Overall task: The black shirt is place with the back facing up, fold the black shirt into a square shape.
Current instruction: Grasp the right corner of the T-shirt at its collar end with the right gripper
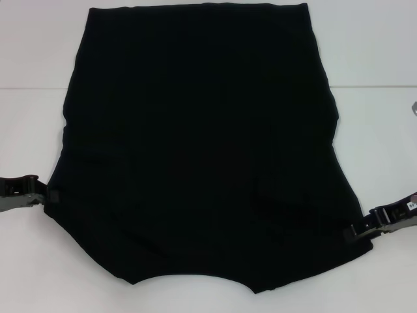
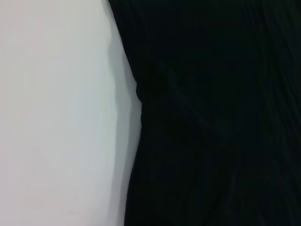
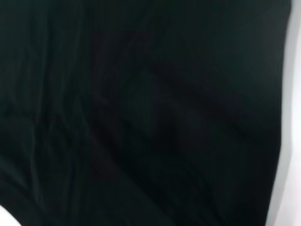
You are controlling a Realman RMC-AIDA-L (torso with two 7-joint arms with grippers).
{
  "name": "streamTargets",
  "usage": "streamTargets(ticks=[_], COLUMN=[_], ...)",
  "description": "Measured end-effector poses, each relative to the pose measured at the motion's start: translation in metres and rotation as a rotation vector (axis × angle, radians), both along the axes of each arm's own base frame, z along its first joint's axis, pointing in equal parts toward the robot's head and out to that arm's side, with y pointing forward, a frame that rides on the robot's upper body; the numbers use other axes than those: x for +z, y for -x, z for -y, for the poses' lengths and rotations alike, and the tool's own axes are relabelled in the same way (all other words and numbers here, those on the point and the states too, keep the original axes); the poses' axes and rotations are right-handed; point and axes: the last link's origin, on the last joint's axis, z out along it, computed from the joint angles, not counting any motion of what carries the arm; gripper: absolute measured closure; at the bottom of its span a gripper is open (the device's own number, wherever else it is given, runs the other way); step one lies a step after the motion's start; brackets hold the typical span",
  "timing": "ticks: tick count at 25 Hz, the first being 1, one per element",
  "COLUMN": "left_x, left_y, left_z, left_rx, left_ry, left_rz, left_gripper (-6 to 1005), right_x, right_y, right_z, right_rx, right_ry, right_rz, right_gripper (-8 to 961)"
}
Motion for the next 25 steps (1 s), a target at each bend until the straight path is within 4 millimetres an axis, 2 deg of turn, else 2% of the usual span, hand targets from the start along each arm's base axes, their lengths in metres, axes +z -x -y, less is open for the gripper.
streamTargets(ticks=[13,25], left_x=[0.0,0.002], left_y=[0.0,-0.002], left_z=[-0.002,-0.004], left_rx=[0.0,-0.004], left_ry=[-0.007,-0.01], left_rz=[-0.004,-0.005], left_gripper=[971,971], right_x=[-0.014,-0.014], right_y=[0.017,0.017], right_z=[-0.005,-0.004], right_rx=[0.042,0.039], right_ry=[0.027,0.035], right_rz=[-0.009,-0.009], right_gripper=[372,401])
